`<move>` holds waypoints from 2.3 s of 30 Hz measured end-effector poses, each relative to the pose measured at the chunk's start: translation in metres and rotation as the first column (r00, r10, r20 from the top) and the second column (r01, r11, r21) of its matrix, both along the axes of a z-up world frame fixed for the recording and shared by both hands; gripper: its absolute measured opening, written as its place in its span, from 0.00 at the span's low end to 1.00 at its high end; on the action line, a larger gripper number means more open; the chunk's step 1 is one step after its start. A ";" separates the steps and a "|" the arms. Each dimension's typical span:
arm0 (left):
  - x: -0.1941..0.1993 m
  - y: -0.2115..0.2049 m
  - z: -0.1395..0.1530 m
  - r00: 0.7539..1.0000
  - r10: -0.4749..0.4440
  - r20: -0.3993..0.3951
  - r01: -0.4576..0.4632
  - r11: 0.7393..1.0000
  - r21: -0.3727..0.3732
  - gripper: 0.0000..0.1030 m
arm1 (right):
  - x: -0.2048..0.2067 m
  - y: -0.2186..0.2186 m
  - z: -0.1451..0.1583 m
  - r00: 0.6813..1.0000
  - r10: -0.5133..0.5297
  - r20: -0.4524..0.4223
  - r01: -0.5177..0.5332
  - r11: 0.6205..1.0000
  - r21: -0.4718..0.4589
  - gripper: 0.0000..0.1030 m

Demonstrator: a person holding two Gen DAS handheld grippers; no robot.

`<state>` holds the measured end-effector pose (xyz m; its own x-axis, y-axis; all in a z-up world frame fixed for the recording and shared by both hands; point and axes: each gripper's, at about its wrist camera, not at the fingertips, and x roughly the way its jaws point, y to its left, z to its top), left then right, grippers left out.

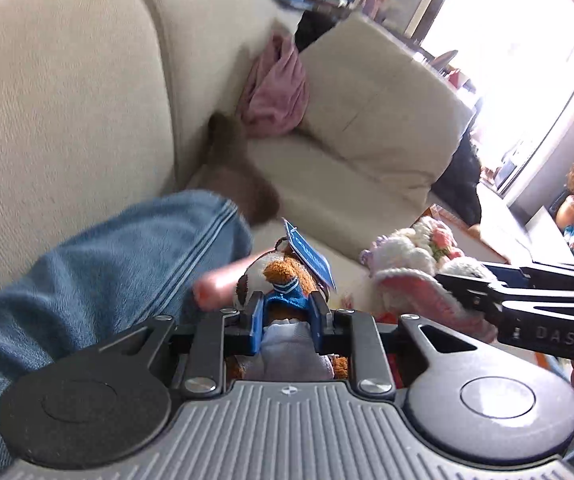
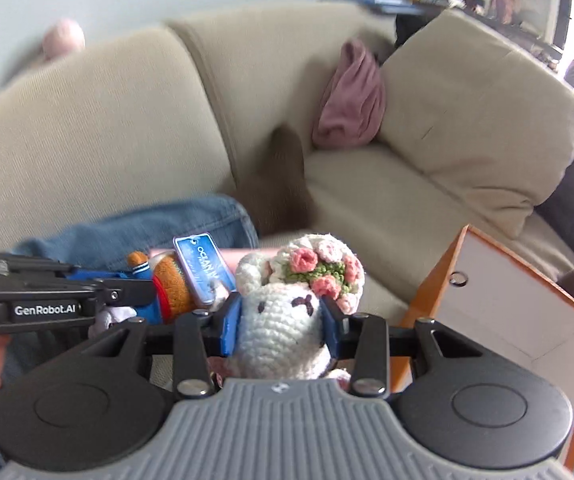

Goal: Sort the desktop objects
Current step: 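Carry bear and bunny into the orange box with both grippers and release, then grasp the pink card holder with the left gripper while the right grasps the pink pompom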

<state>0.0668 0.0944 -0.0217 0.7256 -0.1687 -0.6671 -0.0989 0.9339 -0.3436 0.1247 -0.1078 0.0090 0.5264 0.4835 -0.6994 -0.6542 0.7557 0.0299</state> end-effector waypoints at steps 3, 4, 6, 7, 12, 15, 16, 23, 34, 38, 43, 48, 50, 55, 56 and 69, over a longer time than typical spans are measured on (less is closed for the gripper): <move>-0.003 -0.013 0.019 0.998 -0.034 0.052 0.034 0.999 -0.001 0.25 | -0.013 -0.024 0.016 0.998 -0.052 0.036 0.050 0.998 0.041 0.42; -0.003 -0.019 0.025 0.996 -0.051 0.067 0.051 0.999 -0.001 0.25 | -0.018 -0.034 0.020 0.996 -0.075 0.049 0.072 0.996 0.051 0.42; -0.003 -0.036 0.035 0.991 -0.098 0.095 0.098 0.995 -0.003 0.25 | -0.026 -0.054 0.027 0.990 -0.125 0.066 0.121 0.991 0.058 0.42; -0.002 -0.046 0.039 0.987 -0.125 0.105 0.127 0.992 -0.007 0.25 | -0.029 -0.066 0.029 0.986 -0.150 0.073 0.146 0.988 0.057 0.42; 0.017 -0.102 0.042 0.956 -0.268 0.116 0.274 0.961 -0.037 0.25 | -0.037 -0.119 0.021 0.963 -0.263 0.054 0.262 0.965 0.023 0.42; 0.032 -0.142 0.028 0.942 -0.327 0.070 0.329 0.944 -0.025 0.25 | -0.033 -0.147 0.005 0.950 -0.311 0.009 0.311 0.950 -0.004 0.42; 0.036 -0.155 0.023 0.938 -0.343 0.053 0.344 0.939 -0.020 0.25 | -0.031 -0.156 -0.001 0.946 -0.323 -0.011 0.323 0.946 -0.010 0.42; 0.053 -0.219 -0.021 0.902 -0.421 -0.098 0.425 0.905 0.023 0.25 | -0.013 -0.183 -0.054 0.934 -0.342 -0.100 0.337 0.939 -0.071 0.42; 0.063 -0.240 -0.054 0.855 -0.438 -0.279 0.462 0.886 0.025 0.25 | -0.006 -0.177 -0.082 0.970 -0.192 -0.147 0.161 0.967 -0.198 0.48; 0.066 -0.240 -0.058 0.818 -0.468 -0.335 0.489 0.872 -0.027 0.25 | -0.005 -0.180 -0.075 0.966 -0.169 -0.195 0.131 0.972 -0.193 0.51; 0.067 -0.241 -0.061 0.794 -0.489 -0.361 0.510 0.859 -0.040 0.25 | -0.011 -0.188 -0.062 0.967 -0.155 -0.200 0.120 0.977 -0.176 0.48; 0.066 -0.241 -0.064 0.775 -0.504 -0.381 0.529 0.847 -0.044 0.22 | -0.011 -0.187 -0.067 0.965 -0.116 -0.237 0.078 0.983 -0.164 0.26; 0.065 -0.238 -0.065 0.771 -0.510 -0.382 0.532 0.845 -0.055 0.22 | -0.008 -0.183 -0.071 0.961 -0.110 -0.254 0.064 0.981 -0.182 0.26; 0.061 -0.241 -0.062 0.757 -0.535 -0.376 0.563 0.825 -0.039 0.22 | 0.004 -0.184 -0.076 0.939 -0.109 -0.327 0.041 0.977 -0.209 0.25; 0.062 -0.241 -0.063 0.755 -0.536 -0.377 0.565 0.824 -0.042 0.22 | 0.005 -0.183 -0.076 0.936 -0.113 -0.332 0.040 0.975 -0.218 0.25; 0.045 -0.225 -0.037 0.795 -0.535 -0.286 0.557 0.830 -0.005 0.36 | -0.020 -0.181 -0.050 0.967 -0.149 -0.205 0.107 0.973 -0.202 0.29</move>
<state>0.1119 -0.1311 -0.0585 0.3223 -0.4248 -0.8460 0.3592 0.8817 -0.3059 0.1044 -0.2885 -0.0413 0.4005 0.2707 -0.8754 -0.5454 0.8381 0.0096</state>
